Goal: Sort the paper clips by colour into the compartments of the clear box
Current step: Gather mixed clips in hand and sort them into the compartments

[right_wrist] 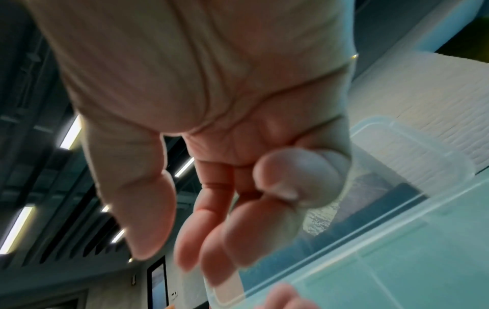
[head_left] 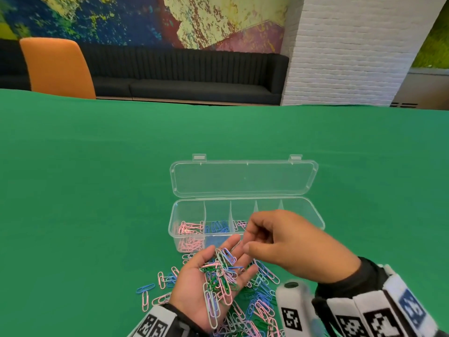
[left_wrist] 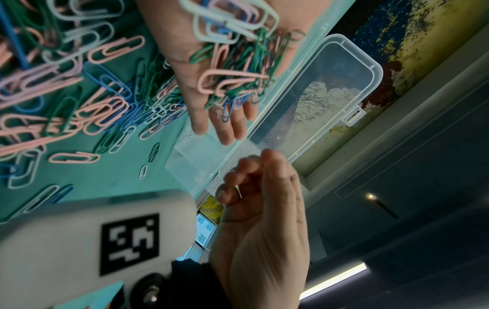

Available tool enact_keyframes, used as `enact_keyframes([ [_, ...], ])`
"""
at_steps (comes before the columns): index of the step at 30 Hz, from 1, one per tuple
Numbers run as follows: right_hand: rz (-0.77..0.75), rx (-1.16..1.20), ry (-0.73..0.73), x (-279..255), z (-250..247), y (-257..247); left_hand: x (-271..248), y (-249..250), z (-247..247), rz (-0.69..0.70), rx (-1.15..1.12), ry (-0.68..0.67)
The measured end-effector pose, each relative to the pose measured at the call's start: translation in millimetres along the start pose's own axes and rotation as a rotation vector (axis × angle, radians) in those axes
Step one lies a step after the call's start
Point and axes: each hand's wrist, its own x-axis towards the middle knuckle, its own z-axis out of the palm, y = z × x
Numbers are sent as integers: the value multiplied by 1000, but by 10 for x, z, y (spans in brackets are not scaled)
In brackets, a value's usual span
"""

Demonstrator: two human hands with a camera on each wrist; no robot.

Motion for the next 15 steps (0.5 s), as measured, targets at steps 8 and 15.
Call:
enact_keyframes([
  [8, 16, -118, 6, 32, 310, -78, -48, -5, 25, -8, -64, -44],
  [15, 54, -257, 60, 66, 417, -58, -46, -2, 45, 43, 8, -59],
])
